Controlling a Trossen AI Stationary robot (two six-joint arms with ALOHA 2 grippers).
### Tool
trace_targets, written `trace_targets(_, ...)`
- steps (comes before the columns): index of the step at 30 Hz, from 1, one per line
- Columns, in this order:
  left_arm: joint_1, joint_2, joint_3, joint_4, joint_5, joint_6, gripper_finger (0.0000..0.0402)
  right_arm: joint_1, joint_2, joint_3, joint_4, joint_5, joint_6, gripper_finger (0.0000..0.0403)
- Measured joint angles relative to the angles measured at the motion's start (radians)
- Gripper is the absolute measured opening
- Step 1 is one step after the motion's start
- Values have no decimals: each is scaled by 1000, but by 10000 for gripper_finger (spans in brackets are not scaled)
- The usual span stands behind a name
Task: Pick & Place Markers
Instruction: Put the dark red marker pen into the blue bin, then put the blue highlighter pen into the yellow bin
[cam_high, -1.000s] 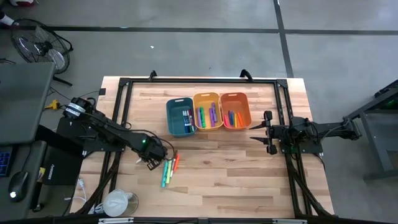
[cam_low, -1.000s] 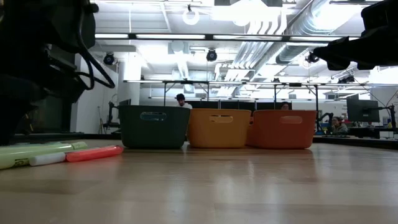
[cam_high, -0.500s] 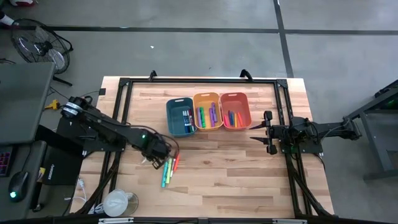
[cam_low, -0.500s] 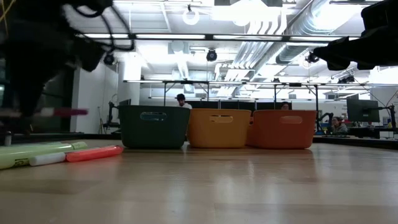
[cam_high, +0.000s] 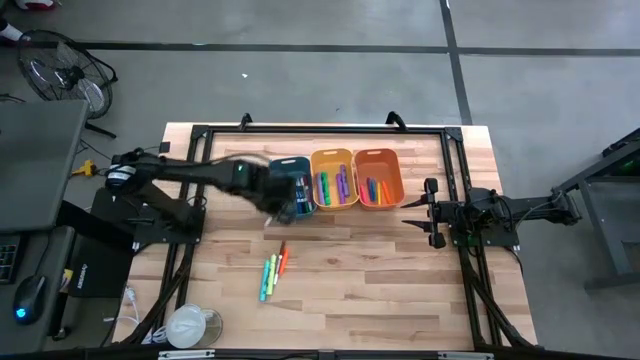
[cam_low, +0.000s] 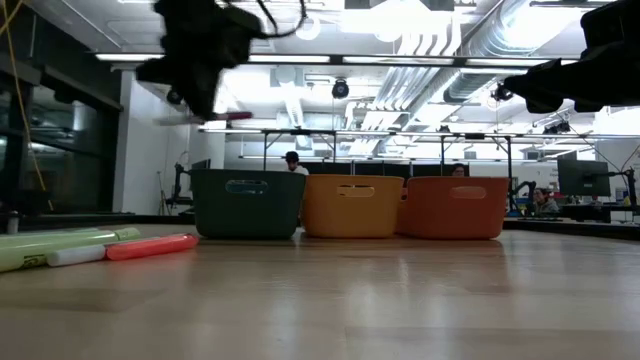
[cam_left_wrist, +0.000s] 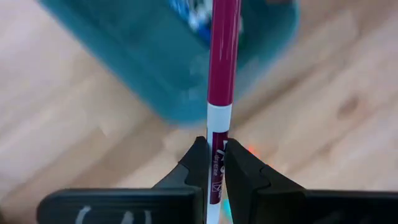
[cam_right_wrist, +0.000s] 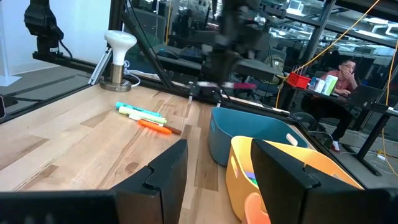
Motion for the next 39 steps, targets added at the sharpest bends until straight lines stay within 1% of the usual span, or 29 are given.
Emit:
trace_targets(3,78,38,41,20,-6,26,23,0,0,0,0,0,0,167)
trace_targets(7,161,109,83,75,40,46,23,0,0,0,0,0,0,167)
trace_targets(10,203,166,108,109,69,46,23,0,0,0,0,0,0,167)
trace_targets(15,247,227,118,91,77,12,23,0,0,0,0,0,0,167)
trace_targets(20,264,266,118,87,56,-86,23,0,0,0,0,0,0,167)
trace_targets(24,271,275,117,91,52,-166,23,0,0,0,0,0,0,167)
trace_targets(26,271,275,118,95,33,-200,23,0,0,0,0,0,0,167)
trace_targets(28,271,284,118,92,22,-240,30,0,0,0,0,0,0,167)
trace_targets(34,268,285,118,82,29,-254,76,0,0,0,0,0,0,167)
trace_targets(39,268,285,118,84,35,-252,84,0,0,0,0,0,0,167)
